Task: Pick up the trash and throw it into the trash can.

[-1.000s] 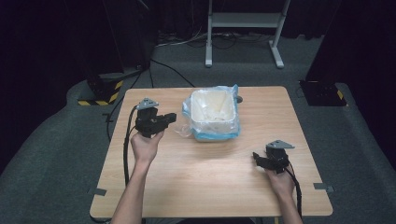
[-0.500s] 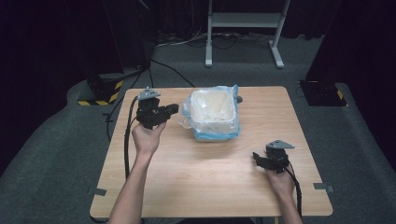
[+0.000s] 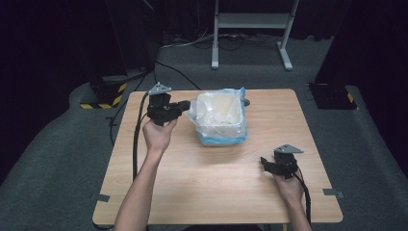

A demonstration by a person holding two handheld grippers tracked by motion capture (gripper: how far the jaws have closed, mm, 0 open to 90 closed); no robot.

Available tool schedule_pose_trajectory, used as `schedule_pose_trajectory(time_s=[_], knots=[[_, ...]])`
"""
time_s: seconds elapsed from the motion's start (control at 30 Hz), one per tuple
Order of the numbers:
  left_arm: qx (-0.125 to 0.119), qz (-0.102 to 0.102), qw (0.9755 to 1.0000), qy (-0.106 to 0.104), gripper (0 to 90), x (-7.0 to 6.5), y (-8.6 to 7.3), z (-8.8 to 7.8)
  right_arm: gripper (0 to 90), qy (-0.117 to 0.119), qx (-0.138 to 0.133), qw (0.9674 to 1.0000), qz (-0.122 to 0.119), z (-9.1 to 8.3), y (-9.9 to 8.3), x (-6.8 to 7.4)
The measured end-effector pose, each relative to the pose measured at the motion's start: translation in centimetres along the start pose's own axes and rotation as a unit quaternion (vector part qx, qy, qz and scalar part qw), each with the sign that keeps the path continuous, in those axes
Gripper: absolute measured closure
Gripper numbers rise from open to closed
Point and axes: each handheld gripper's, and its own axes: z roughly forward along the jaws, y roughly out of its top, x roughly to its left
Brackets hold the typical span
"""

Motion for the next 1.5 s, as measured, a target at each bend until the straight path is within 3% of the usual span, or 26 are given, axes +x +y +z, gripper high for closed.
schedule_pose_trajectory(time_s=[0.8,1.5], knots=[[0.01,0.004,0.9999,0.004,84.0,-0.6,0.2,4.3,35.3,0.0,0.0,1.0,0.0,0.0,0.0,0.0],[0.037,0.002,0.9992,0.015,83.5,-0.4,-1.0,7.2,35.3,0.0,0.0,1.0,0.0,0.0,0.0,0.0]])
